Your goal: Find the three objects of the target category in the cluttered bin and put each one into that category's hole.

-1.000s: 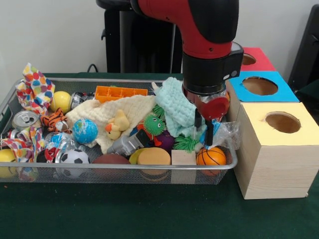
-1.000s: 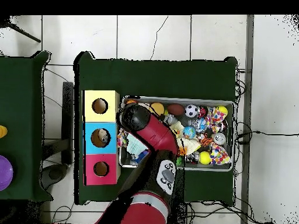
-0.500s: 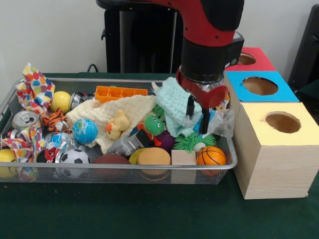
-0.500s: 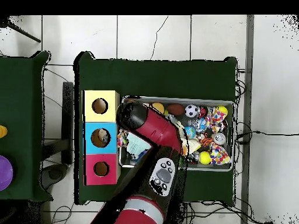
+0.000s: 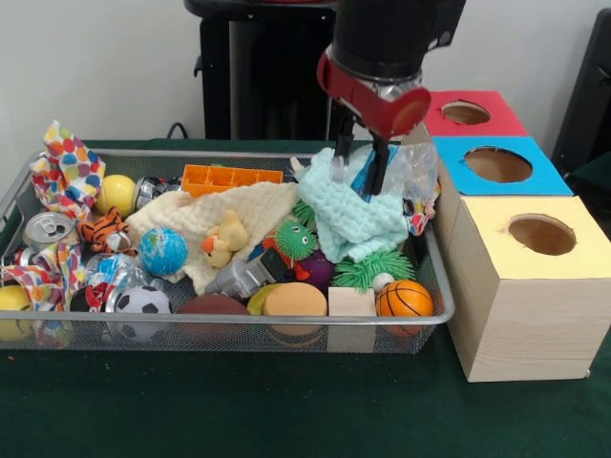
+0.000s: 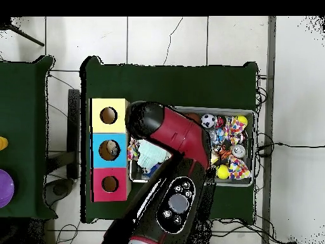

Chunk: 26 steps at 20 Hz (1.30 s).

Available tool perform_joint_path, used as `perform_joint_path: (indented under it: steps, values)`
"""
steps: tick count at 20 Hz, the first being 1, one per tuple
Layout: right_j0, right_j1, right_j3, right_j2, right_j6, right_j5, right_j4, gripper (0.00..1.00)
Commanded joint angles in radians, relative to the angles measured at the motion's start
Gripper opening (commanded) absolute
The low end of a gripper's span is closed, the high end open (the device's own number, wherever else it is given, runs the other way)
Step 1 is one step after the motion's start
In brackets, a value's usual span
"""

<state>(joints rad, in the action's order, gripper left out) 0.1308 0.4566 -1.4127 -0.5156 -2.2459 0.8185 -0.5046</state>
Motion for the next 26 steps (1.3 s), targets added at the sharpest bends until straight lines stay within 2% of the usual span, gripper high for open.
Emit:
perform_joint_path:
  steps: [1, 6, 9, 14, 16, 20, 26]
  values:
    - [-0.049, 0.06, 0.011, 0.066, -0.16, 0.149, 0.004, 0.0]
    - [-0.083, 0.091, -0.059, 0.165, -0.164, 0.181, -0.072, 0.0]
    - [-0.095, 0.077, -0.075, 0.19, -0.157, 0.159, -0.086, 0.0]
    - [-0.015, 0.039, -0.067, 0.12, -0.307, 0.142, -0.071, 0.0]
    - [-0.001, 0.037, -0.071, 0.118, -0.332, 0.153, -0.078, 0.0]
    - [0.008, 0.051, -0.119, 0.149, -0.353, 0.156, -0.129, 0.0]
    - [0.03, 0.042, -0.144, 0.134, -0.367, 0.164, -0.144, 0.0]
